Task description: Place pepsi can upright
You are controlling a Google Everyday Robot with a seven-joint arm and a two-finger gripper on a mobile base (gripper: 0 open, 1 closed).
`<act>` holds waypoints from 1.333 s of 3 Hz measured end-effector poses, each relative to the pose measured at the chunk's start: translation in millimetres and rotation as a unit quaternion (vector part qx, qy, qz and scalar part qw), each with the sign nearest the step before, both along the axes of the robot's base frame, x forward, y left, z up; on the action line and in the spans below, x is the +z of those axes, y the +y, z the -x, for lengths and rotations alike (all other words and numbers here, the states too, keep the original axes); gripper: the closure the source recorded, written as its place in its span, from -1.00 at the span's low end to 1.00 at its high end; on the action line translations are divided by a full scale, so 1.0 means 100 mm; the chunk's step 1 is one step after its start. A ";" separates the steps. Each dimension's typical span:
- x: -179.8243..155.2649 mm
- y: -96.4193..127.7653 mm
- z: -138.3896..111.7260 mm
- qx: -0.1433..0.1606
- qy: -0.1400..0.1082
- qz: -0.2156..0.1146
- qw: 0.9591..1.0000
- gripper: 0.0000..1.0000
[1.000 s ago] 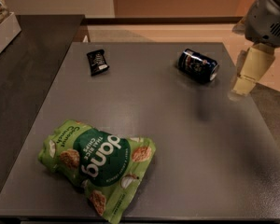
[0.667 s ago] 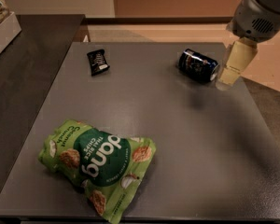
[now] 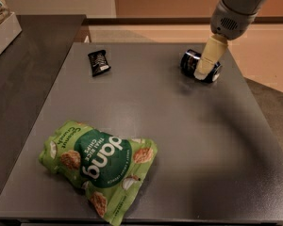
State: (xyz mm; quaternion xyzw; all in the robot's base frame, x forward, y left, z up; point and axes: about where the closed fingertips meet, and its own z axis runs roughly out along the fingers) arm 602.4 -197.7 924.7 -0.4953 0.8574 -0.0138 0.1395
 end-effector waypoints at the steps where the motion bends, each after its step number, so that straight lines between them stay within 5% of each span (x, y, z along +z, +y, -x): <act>1: -0.15 0.01 -0.23 -0.053 0.022 0.011 0.998 -1.00; 4: -0.64 -0.19 -0.61 -0.145 0.074 0.033 0.986 -1.00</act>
Offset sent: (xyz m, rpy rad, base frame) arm 0.0560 -0.0123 -0.0464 -0.0760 0.1719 -0.3097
